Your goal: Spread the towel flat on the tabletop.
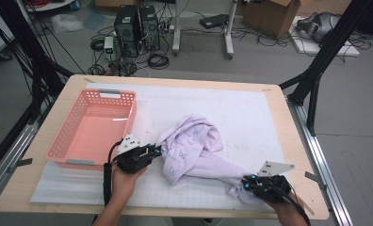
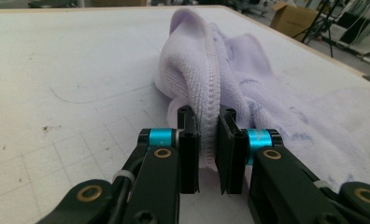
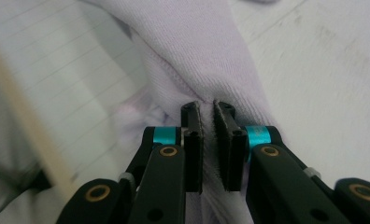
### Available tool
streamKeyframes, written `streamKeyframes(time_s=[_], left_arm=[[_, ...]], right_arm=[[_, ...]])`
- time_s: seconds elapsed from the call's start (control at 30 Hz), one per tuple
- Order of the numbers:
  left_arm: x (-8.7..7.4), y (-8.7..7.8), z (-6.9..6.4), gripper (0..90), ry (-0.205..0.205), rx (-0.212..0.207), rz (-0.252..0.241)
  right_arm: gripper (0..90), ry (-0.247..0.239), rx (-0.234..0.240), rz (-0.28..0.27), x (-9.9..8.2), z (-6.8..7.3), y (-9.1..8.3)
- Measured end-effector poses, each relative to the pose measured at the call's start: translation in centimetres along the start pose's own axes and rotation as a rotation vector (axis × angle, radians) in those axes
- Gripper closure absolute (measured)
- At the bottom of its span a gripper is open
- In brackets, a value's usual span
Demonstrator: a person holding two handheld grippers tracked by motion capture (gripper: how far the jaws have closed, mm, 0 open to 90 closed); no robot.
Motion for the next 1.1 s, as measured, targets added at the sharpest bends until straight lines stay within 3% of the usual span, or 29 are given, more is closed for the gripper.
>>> streamKeyframes(time_s=[0.03, 0.1, 0.17, 0.27, 0.3, 0.33, 0.43, 0.5, 0.53, 0.57, 0.7, 0.8, 0.87, 0.93, 1.0, 1.1], left_arm=[[0.0, 0.1, -0.1, 80.2, 0.000, -0.002, -0.001], [-0.2, 0.3, -0.4, 80.3, 0.011, -0.007, 0.009], [-0.3, 0.5, -0.7, 80.3, 0.018, -0.012, 0.014], [-0.3, 0.6, -0.8, 80.3, 0.022, -0.016, 0.013], [-0.3, 0.5, -0.7, 80.2, 0.021, -0.016, 0.013], [-0.2, 0.5, -0.7, 80.2, 0.018, -0.016, 0.010], [-0.3, 0.5, -0.7, 80.2, 0.021, -0.019, 0.013], [-0.3, 0.5, -0.8, 80.1, 0.023, -0.022, 0.013], [-0.3, 0.5, -0.8, 80.1, 0.025, -0.024, 0.012], [-0.3, 0.5, -0.8, 80.1, 0.027, -0.024, 0.010], [-0.3, 0.4, -0.8, 80.2, 0.025, -0.030, 0.002], [-0.2, 0.3, -0.9, 80.2, 0.012, -0.037, -0.008], [0.0, 0.2, -0.9, 80.2, 0.007, -0.043, -0.021], [0.2, 0.1, -1.0, 80.3, 0.001, -0.048, -0.036], [0.4, 0.0, -0.9, 80.2, 0.000, -0.042, -0.044], [0.4, -0.1, -0.7, 80.2, -0.006, -0.030, -0.051]], right_arm=[[78.2, -0.002, 0.003, -0.009, 0.0, 0.1, -0.4], [61.3, 0.007, -0.023, -0.028, 0.5, -0.1, -0.9], [53.9, 0.030, -0.050, -0.085, 1.8, -0.5, -1.2], [48.7, 0.032, -0.076, -0.147, 4.6, -1.0, -0.6], [47.3, 0.022, -0.078, -0.156, 6.3, -1.3, 0.5], [47.3, 0.022, -0.078, -0.156, 6.3, -1.3, 0.5], [47.1, 0.054, -0.046, -0.168, 8.6, -1.6, 2.9], [47.1, 0.063, -0.027, -0.159, 9.8, -1.9, 4.6], [46.5, 0.070, -0.008, -0.128, 10.5, -2.1, 6.6], [46.5, 0.070, -0.008, -0.128, 10.5, -2.1, 6.6], [44.5, 0.085, 0.034, -0.063, 11.4, -2.4, 9.8], [41.6, 0.105, 0.096, -0.040, 12.0, -2.1, 11.8], [44.2, 0.103, 0.135, -0.018, 12.3, -1.4, 13.0], [58.0, 0.071, 0.156, 0.006, 12.6, -0.7, 13.9], [76.6, 0.002, 0.154, 0.005, 13.0, -0.3, 14.0], [81.0, -0.040, 0.105, -0.030, 13.5, -0.6, 13.2]])
Point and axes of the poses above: each handheld gripper's, and its own axes: y roughly forward along the jaws, x roughly out of its top, z roughly to its left, the point moved 8 cm from there along y, roughly forward along the jaws, and after that the axes turned 10 degrees about -y, right-handed, at the moved point
